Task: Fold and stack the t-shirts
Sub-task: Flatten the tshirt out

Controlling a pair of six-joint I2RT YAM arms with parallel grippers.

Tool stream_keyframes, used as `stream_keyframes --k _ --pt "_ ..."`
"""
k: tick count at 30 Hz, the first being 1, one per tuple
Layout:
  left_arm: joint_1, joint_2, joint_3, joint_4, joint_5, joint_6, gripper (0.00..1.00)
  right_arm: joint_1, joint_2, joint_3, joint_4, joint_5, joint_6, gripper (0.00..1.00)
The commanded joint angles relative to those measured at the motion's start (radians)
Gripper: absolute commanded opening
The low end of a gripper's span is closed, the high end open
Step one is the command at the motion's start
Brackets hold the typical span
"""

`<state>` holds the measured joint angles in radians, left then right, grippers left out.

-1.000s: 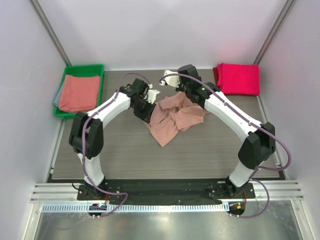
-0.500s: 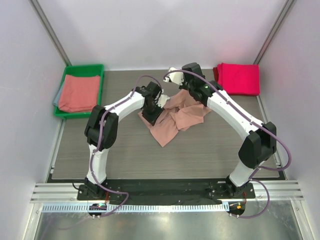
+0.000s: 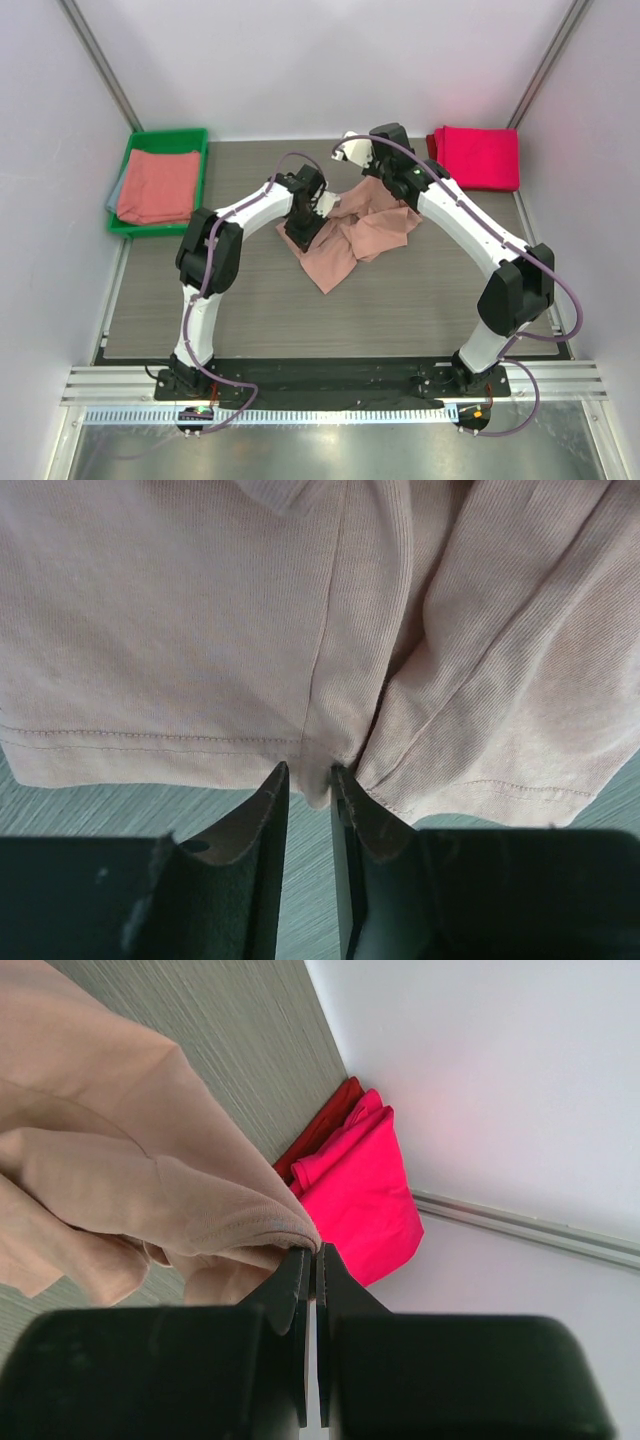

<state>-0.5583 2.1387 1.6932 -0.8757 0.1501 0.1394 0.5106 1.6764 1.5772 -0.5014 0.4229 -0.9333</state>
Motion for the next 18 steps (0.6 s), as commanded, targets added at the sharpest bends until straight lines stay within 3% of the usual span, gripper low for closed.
stream_keyframes --k 1,4,7,12,18 --pt "0.001 -0.028 0.014 -0.02 0.002 0.019 0.24 -0.011 -0.04 0.004 0.026 -0.01 0.024 0.01" --pt "0.001 -0.033 0.016 -0.028 0.015 0.023 0.17 -0.014 -0.035 0.01 0.026 -0.012 0.028 0.01" --pt "-0.005 -0.039 0.034 -0.04 0.022 0.026 0.0 -0.015 -0.03 0.021 0.026 -0.013 0.027 0.01" --pt "-0.009 -0.112 0.06 -0.066 0.017 0.051 0.0 -0.023 -0.026 0.046 0.029 0.0 0.022 0.01" --pt "0.053 -0.359 0.129 -0.127 -0.084 0.13 0.0 -0.07 -0.035 0.154 0.031 0.001 0.161 0.01"
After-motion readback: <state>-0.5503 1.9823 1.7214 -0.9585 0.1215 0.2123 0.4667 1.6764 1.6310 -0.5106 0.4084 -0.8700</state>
